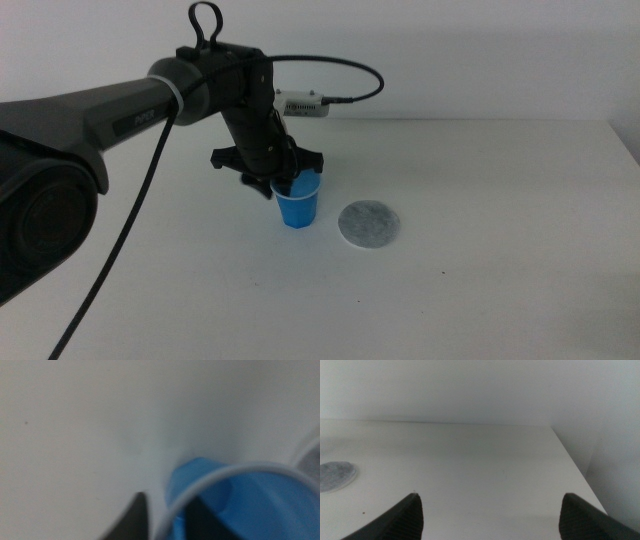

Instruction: Place an empty cup on a cup mat.

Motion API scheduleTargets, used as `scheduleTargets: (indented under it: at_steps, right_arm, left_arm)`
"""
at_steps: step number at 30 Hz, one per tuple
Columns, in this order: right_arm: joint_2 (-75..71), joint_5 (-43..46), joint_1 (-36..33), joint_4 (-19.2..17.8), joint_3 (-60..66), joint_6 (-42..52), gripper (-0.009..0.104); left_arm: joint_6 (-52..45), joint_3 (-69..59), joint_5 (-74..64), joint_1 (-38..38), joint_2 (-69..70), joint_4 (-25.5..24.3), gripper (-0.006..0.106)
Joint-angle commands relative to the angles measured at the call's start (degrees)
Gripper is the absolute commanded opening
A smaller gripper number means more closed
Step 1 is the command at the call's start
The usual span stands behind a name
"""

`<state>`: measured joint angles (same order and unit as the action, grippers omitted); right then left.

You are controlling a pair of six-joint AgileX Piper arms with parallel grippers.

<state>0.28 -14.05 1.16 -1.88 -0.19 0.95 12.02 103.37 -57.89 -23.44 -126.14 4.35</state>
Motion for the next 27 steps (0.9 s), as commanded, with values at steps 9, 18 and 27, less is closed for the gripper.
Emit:
scheduleTargets:
  at_steps: [9,18,27]
  right_arm:
    - [-0.28,0.48,-0.11,-0.31,0.19,0.23,0.093]
    - [-0.28,0.48,-0.11,-0.31,0.19,0.23,0.093]
    - [-0.28,0.48,-0.11,-0.31,0.19,0.23,0.093]
  left_arm:
    - [3.94,9.28,-6.98,-5.79,1.41,1.94,-0.002]
    - [6.28,9.92,-2.45,-10.46,-0.21,4.81,-0.002]
    - [7.47,9.92,-0.75,-10.91,-3.31,3.01,0.001]
